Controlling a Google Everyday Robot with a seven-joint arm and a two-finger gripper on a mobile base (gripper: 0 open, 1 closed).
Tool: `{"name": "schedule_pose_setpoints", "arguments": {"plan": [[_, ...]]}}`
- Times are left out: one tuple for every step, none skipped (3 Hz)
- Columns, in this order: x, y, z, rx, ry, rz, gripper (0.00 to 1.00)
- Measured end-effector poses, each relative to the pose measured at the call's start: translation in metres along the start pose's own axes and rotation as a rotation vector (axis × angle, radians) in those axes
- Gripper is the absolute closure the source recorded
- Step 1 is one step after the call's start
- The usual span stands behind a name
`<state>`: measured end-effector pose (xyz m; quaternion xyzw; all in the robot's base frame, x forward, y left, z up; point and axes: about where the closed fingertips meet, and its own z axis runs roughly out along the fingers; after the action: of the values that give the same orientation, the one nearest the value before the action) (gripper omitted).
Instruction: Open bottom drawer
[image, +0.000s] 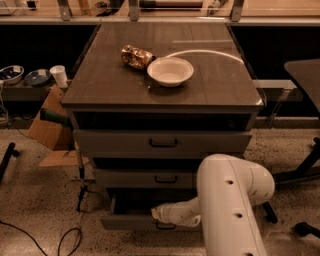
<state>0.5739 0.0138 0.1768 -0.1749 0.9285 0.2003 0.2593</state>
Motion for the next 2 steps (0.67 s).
{"name": "schedule_pose_setpoints", "arguments": {"plan": [[0.0197,0.0029,-0.0066,0.006,0.066,-0.027,1.00],[0.0202,0.0083,-0.0090,0.007,0.100,-0.062,1.00]]}}
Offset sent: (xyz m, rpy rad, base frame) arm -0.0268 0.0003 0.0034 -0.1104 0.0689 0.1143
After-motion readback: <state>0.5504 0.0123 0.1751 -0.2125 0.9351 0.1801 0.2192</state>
